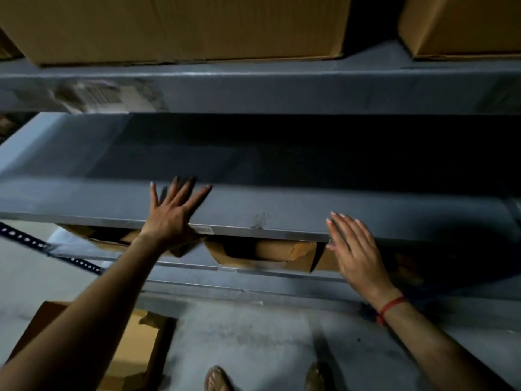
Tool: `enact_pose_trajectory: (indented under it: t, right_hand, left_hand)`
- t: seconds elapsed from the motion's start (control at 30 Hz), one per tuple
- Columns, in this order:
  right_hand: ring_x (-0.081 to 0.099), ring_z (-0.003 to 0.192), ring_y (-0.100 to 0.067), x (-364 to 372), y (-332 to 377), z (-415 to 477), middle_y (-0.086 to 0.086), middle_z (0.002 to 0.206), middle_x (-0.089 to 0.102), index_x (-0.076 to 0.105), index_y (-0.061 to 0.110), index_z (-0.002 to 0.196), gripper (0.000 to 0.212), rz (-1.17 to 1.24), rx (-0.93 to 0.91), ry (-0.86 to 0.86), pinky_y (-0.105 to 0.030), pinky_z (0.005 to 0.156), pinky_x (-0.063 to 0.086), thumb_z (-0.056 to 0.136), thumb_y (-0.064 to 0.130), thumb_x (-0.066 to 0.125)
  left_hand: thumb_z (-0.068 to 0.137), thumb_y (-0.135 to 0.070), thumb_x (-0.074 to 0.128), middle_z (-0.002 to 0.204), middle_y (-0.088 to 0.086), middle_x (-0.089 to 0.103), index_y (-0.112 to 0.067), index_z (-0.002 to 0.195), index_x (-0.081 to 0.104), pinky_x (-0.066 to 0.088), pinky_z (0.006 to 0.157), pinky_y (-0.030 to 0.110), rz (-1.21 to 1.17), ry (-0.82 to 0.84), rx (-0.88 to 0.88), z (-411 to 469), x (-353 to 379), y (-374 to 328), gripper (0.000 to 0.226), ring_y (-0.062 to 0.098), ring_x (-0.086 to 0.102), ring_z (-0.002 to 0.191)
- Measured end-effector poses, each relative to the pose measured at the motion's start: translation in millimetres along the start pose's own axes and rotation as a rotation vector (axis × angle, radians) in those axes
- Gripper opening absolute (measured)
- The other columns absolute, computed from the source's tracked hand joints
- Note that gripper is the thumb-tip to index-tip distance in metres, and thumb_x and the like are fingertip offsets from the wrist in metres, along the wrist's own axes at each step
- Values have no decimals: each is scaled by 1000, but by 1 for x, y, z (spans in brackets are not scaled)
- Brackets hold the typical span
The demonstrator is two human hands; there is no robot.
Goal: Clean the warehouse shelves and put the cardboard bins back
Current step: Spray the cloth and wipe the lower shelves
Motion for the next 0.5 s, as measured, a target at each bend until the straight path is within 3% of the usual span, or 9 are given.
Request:
enact_pose_trajectory:
  t: [0.13,0.23,0.4,0.5]
  right_hand:
    - [48,135,-33,11,42,19,-18,147,49,46,0,144,43,5,-8,-43,-50,114,37,106,20,48]
    - [49,135,-31,26,98,55,-17,147,49,47,1,143,46,-6,-45,-60,-47,113,38,103,22,56]
    - [45,139,-30,54,204,111,-16,148,48,48,1,144,44,78,-46,-65,-45,117,33,105,22,49]
    - [43,140,-28,59,209,116,-14,151,45,42,5,148,47,56,-83,-26,-44,116,34,106,25,46]
  left_hand:
    - [70,-73,70,167,1,-11,-47,153,-18,2,120,64,-65,-70,20,-3,4,1,123,27,-10,153]
    - [70,-70,71,168,2,-9,-46,154,-15,5,120,64,-61,-88,27,-2,5,2,122,27,-7,154]
    - [69,-74,69,168,5,0,-43,157,-4,9,119,65,-78,-142,37,-3,8,1,118,29,2,154]
    - [72,-77,63,168,5,-6,-43,156,-10,7,120,64,-62,-138,40,-2,9,2,116,29,-4,154]
Point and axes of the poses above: each hand's wrist, its own z-axis towards the middle knuckle, its own x-axis out of the palm, y = z × x, the point moved 5 cm from there along z, towards the middle knuckle
